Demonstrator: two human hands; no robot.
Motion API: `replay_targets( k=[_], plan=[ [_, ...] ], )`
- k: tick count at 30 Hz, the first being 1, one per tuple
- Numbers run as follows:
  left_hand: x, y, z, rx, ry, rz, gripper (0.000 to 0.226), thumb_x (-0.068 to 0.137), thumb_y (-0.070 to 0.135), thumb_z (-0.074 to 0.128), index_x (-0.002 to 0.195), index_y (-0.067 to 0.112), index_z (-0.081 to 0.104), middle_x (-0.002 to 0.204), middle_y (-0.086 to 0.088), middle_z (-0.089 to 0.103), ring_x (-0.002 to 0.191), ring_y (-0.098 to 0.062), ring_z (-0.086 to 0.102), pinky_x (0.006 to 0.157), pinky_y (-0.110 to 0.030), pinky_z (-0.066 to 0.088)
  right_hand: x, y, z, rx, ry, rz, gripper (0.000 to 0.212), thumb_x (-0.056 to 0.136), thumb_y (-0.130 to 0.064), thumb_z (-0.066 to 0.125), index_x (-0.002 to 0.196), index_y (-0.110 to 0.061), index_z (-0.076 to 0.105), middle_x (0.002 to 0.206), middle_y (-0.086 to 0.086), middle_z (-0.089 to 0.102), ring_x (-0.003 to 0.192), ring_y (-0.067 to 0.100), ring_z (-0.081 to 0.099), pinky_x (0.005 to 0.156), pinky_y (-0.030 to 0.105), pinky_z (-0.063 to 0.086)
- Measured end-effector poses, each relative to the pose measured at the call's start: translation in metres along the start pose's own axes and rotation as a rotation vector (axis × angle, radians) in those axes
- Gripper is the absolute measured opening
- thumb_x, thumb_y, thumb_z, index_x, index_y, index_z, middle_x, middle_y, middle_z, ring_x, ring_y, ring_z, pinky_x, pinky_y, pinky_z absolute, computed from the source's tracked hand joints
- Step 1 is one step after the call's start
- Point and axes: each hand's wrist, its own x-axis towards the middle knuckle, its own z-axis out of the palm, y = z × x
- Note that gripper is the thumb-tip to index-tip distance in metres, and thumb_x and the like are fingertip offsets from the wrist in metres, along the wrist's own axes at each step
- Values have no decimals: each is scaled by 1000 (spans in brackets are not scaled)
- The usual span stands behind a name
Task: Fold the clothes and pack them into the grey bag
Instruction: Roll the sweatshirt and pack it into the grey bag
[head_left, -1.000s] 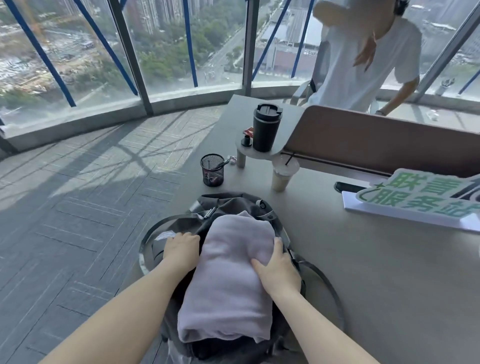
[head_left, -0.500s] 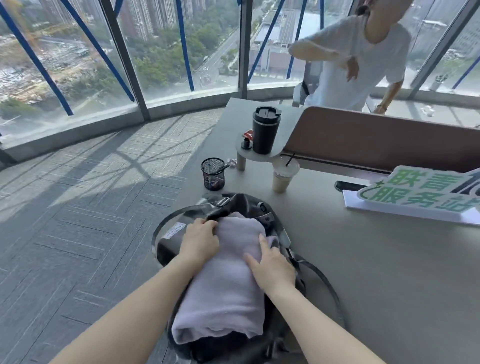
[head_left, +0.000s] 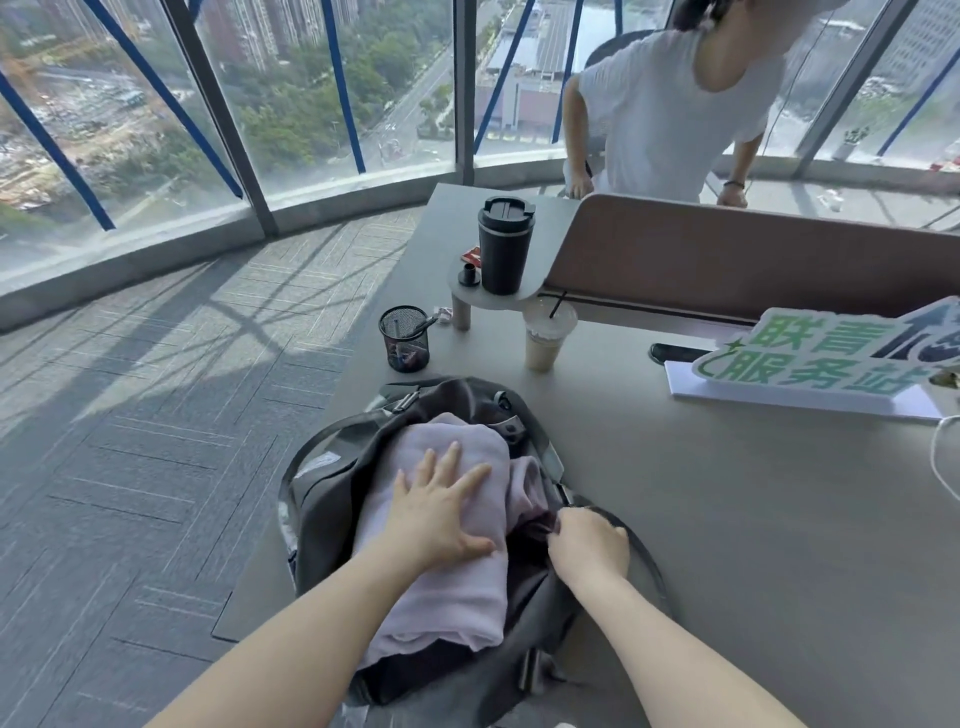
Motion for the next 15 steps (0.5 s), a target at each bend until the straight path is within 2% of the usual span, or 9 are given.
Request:
replay_targets(
  k=[2, 4, 7, 9, 11, 13, 15],
  plan=[
    [-2, -1, 0, 9, 25, -23, 100, 69, 67, 64, 149, 49, 8, 162, 5, -16, 150, -27, -10, 117, -59, 7, 4, 6, -4, 148, 81, 59, 18, 92, -26, 48, 97, -19, 64, 105, 1, 66, 101, 26, 61, 78, 33, 42],
    [-5, -4, 0, 36, 36, -59, 99, 68, 67, 63, 149, 49, 9, 162, 4, -15, 150, -28, -8, 116, -59, 10, 3, 14, -10, 408, 199, 186, 15, 92, -25, 53, 86, -15, 62, 96, 5, 65, 90, 30, 60, 69, 33, 41],
    [-9, -13, -1, 86, 26, -119, 98, 69, 69, 61, 149, 49, 8, 163, 1, -15, 149, -30, -9, 113, -63, 14, -6, 24, -18, 835, 394, 356, 18, 87, -19, 64, 72, -11, 59, 80, 7, 64, 80, 31, 58, 65, 33, 37],
    [-12, -13, 1, 117, 18, -144, 97, 70, 72, 60, 148, 51, 7, 162, -1, -15, 149, -32, -12, 111, -65, 16, -14, 27, -19, 993, 447, 402, 19, 86, -14, 66, 69, -10, 59, 73, 5, 62, 76, 30, 57, 65, 31, 35],
    [-13, -7, 4, 136, 11, -147, 96, 71, 73, 58, 148, 52, 5, 162, -2, -18, 148, -34, -15, 110, -66, 17, -15, 29, -16, 924, 393, 332, 16, 87, -12, 63, 72, -13, 56, 78, 4, 61, 77, 30, 56, 66, 34, 38],
    [-14, 1, 8, 123, 5, -114, 95, 72, 71, 56, 148, 52, 2, 161, -2, -21, 147, -35, -17, 110, -67, 15, -10, 31, -14, 637, 268, 135, 9, 86, -12, 58, 87, -19, 53, 95, 2, 55, 85, 28, 52, 72, 37, 44],
    [-14, 9, 12, 104, -2, -65, 91, 75, 71, 53, 148, 52, 2, 160, 0, -24, 147, -35, -19, 111, -68, 10, 0, 30, -17, 257, 137, -69, 31, 85, -27, 61, 114, -27, 49, 114, 2, 50, 104, 27, 49, 85, 39, 45]
  ],
)
